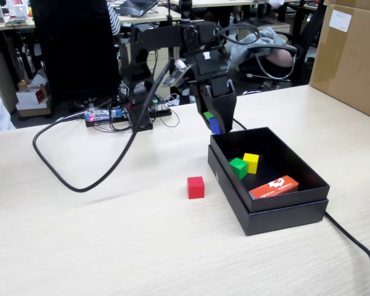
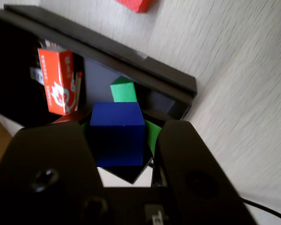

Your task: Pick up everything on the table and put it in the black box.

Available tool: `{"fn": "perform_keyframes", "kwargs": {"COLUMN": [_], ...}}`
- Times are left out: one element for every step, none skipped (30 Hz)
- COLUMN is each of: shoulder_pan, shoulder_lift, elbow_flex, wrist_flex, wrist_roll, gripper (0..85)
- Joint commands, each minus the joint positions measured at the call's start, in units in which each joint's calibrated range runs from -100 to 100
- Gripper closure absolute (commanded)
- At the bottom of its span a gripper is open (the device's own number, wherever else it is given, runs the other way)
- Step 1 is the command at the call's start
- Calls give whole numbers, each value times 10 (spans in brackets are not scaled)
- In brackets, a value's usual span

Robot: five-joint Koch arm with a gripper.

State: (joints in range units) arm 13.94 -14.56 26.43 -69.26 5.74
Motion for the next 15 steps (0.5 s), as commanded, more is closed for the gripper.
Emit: {"fn": "perform_keyframes", "kwargs": {"shoulder_pan": [11, 15, 17, 30, 33, 35, 36, 36, 37, 38, 38, 38, 38, 38, 38], "shoulder_lift": [13, 33, 43, 106, 123, 138, 155, 174, 189, 206, 222, 239, 247, 262, 277], "elbow_flex": [64, 72, 76, 107, 118, 128, 138, 149, 158, 167, 175, 177, 178, 182, 185], "wrist_flex": [-2, -2, -2, -2, -2, -2, -2, -2, -2, -2, -1, -1, -2, -1, -1], "wrist_roll": [5, 6, 7, 7, 7, 7, 7, 7, 7, 7, 8, 8, 9, 10, 11], "gripper": [846, 846, 846, 846, 846, 846, 846, 846, 846, 846, 846, 846, 846, 846, 846]}}
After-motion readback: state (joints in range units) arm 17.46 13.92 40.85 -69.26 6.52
